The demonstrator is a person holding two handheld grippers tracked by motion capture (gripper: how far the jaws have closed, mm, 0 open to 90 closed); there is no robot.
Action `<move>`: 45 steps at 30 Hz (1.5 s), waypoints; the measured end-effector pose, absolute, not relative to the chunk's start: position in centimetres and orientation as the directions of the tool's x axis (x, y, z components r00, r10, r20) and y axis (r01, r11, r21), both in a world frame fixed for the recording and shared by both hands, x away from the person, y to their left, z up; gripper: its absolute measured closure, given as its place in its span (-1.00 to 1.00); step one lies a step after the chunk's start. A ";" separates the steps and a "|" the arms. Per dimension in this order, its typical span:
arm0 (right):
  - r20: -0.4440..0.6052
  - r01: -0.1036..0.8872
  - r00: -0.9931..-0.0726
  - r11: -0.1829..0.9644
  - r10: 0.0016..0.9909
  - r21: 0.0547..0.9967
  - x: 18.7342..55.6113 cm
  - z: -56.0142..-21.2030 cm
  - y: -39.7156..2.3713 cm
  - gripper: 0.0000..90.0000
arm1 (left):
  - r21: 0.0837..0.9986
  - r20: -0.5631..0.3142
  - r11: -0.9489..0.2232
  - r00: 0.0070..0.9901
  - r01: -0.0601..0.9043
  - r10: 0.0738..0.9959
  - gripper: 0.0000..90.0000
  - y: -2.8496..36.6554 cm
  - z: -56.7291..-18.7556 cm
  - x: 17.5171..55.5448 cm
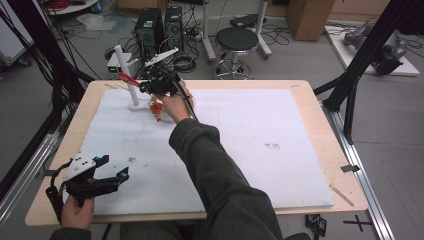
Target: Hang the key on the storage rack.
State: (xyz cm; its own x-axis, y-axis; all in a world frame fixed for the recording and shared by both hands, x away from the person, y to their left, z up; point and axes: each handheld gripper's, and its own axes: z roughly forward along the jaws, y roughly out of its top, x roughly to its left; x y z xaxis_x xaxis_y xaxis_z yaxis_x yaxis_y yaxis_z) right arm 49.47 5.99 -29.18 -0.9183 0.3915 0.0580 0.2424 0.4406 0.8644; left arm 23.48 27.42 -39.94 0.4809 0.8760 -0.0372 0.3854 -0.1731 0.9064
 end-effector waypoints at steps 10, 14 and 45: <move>0.051 0.252 -0.906 0.440 0.419 0.862 50.2 -29.9 7.5 0.91 | 0.906 -0.038 -0.172 0.479 0.386 0.877 -0.57 27.5 -40.0 23.5; 0.051 0.263 -0.899 0.445 0.434 0.856 50.5 -30.3 8.0 0.91 | 0.907 -0.040 -0.169 0.476 0.387 0.878 -0.57 27.5 -40.0 23.5; 0.001 0.306 -0.869 0.534 0.496 0.788 51.5 -32.6 10.1 0.91 | 0.908 -0.040 -0.166 0.476 0.383 0.878 -0.57 27.6 -39.9 23.4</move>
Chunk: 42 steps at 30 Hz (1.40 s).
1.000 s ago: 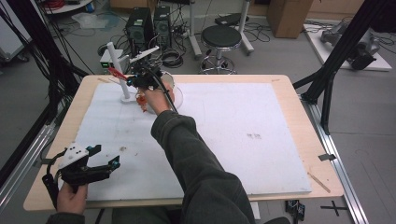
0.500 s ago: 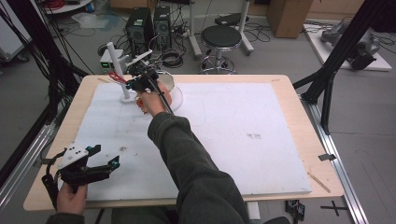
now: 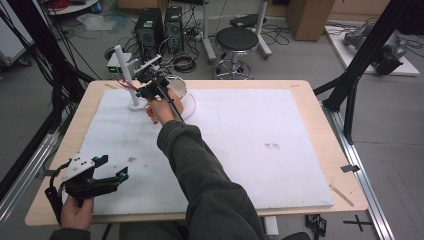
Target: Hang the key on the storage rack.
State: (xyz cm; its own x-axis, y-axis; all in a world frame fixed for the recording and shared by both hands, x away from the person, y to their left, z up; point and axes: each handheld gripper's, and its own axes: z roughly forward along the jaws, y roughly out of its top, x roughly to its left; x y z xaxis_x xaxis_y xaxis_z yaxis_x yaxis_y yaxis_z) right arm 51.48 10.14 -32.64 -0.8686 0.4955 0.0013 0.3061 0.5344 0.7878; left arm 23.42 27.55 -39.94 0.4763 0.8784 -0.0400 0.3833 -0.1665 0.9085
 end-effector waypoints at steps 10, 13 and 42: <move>0.003 0.318 -0.864 0.543 0.503 0.777 51.8 -32.9 10.3 0.91 | 0.908 -0.039 -0.168 0.477 0.383 0.878 -0.57 27.5 -39.9 23.4; 0.004 0.323 -0.861 0.541 0.508 0.777 51.8 -33.1 10.4 0.91 | 0.909 -0.041 -0.165 0.476 0.383 0.878 -0.57 27.6 -39.9 23.4; 0.158 0.365 -0.887 0.448 0.435 0.816 51.5 -32.0 6.1 0.55 | 0.907 -0.034 -0.171 0.473 0.384 0.880 -0.57 27.7 -39.9 23.2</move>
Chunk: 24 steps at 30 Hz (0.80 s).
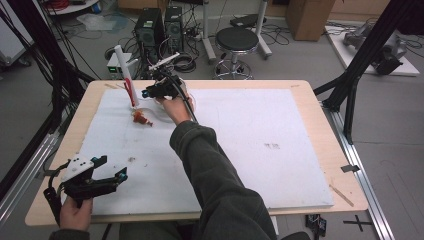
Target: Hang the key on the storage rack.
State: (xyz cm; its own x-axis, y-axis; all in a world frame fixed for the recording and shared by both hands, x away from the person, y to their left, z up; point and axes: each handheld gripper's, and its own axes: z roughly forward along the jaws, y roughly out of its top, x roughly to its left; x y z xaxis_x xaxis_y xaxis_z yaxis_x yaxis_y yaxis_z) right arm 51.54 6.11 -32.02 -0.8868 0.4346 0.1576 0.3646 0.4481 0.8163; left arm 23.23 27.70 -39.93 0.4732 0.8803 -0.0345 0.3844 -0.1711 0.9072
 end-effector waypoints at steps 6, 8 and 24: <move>0.189 0.368 -0.894 0.426 0.407 0.826 51.3 -31.6 4.7 0.48 | 0.905 -0.031 -0.177 0.475 0.386 0.880 -0.57 27.7 -39.9 23.2; 0.190 0.363 -0.897 0.418 0.399 0.833 51.2 -31.6 4.3 0.47 | 0.906 -0.028 -0.179 0.475 0.385 0.880 -0.57 27.7 -39.9 23.2; 0.219 0.361 -0.908 0.402 0.356 0.841 50.4 -31.2 1.5 0.35 | 0.903 -0.025 -0.184 0.476 0.387 0.879 -0.57 27.5 -40.0 23.2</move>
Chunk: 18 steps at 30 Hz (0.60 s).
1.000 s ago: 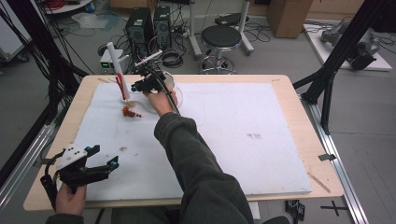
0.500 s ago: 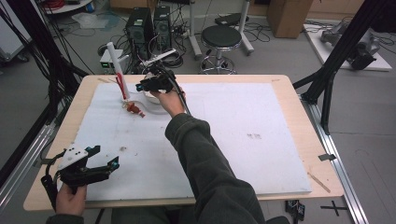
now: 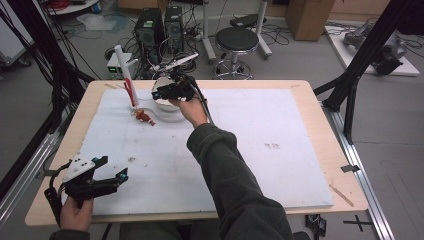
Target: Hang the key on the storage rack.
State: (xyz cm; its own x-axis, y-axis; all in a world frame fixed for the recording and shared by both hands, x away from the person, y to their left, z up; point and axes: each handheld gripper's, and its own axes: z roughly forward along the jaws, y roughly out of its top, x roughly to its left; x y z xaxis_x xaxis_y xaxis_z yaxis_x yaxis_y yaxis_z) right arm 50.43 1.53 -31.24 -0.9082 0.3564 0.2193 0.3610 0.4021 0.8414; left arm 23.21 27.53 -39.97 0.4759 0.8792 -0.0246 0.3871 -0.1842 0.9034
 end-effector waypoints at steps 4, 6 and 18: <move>0.229 0.366 -0.909 0.400 0.349 0.841 50.1 -31.0 1.1 0.31 | 0.903 -0.027 -0.183 0.477 0.388 0.878 -0.57 27.5 -40.0 23.2; 0.236 0.368 -0.910 0.401 0.340 0.839 50.0 -30.9 1.0 0.28 | 0.904 -0.027 -0.182 0.476 0.388 0.879 -0.57 27.5 -40.0 23.2; 0.231 0.356 -0.912 0.374 0.339 0.857 48.9 -31.0 -1.2 0.22 | 0.903 -0.020 -0.190 0.480 0.386 0.877 -0.57 27.4 -40.0 23.3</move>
